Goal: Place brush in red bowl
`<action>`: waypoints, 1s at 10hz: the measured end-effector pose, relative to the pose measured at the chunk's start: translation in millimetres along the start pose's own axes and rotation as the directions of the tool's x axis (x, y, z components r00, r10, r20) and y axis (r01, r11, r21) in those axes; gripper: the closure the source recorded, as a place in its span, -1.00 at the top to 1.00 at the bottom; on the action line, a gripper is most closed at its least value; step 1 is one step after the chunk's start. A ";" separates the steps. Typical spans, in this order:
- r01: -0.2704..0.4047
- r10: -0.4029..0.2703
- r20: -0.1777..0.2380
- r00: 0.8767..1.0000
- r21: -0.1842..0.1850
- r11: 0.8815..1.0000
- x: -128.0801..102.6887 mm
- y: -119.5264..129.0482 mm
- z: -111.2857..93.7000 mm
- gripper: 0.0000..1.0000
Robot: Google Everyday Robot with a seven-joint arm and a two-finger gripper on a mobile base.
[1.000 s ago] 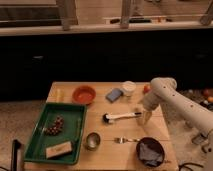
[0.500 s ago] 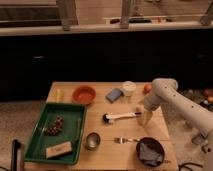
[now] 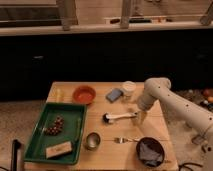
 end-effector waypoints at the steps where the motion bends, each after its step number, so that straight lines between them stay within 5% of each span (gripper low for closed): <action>1: 0.017 -0.017 0.001 1.000 -0.001 1.000 -5.1 -0.2 1.5 0.60; 7: 0.116 -0.115 0.010 0.993 -0.042 0.992 -44.1 0.8 24.6 0.57; 10: 0.135 -0.134 0.014 0.991 -0.061 0.989 -50.2 3.5 32.8 0.04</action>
